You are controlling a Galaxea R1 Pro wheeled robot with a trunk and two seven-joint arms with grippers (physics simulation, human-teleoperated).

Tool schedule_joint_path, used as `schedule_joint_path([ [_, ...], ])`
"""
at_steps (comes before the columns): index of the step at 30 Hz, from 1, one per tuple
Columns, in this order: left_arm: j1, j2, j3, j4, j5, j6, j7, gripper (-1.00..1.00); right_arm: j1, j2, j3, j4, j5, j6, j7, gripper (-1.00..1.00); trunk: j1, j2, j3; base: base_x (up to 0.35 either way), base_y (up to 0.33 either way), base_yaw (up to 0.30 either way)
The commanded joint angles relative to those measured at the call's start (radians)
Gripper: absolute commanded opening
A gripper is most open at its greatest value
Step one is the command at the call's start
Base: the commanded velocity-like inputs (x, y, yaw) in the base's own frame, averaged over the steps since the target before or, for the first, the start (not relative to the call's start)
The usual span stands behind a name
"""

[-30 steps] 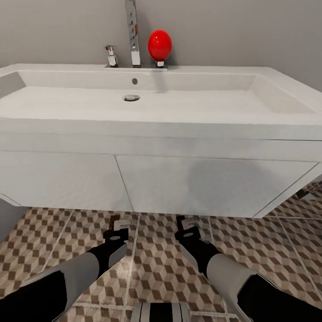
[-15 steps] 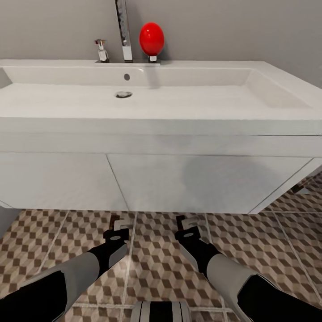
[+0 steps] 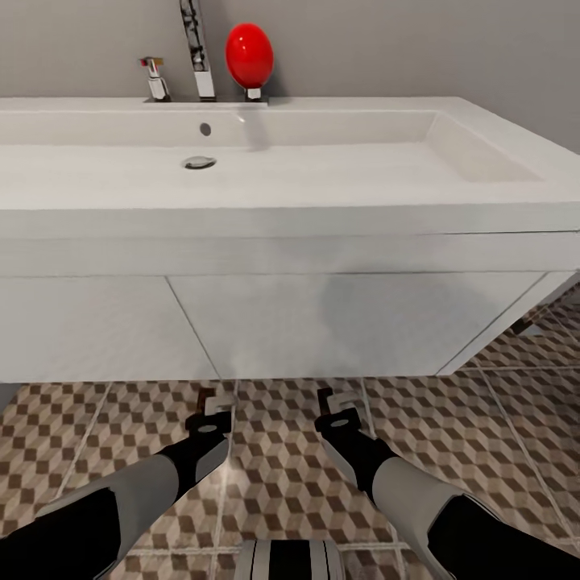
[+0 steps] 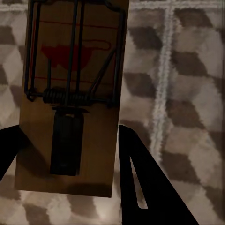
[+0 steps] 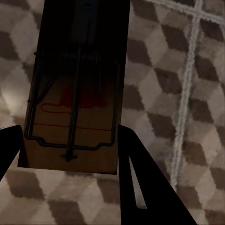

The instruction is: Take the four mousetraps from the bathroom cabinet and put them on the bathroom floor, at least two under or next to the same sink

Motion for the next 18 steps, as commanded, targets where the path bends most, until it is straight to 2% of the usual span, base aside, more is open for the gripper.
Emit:
schedule_joint_path([
  [1,-0.001,0.0,-0.008,-0.001,0.007,-0.003,0.005,-1.0,-0.001,0.0,0.007,-0.001,-0.007,0.005,-0.005,-1.0,0.0,0.0,-0.002,0.0,0.0,-0.083],
  [18,-0.001,0.004,-0.007,-0.002,0.008,-0.004,0.004,-1.0,-0.001,0.0,0.007,0.0,-0.007,0.005,-0.005,-1.0,0.0,0.0,-0.03,0.0,0.0,-0.064],
])
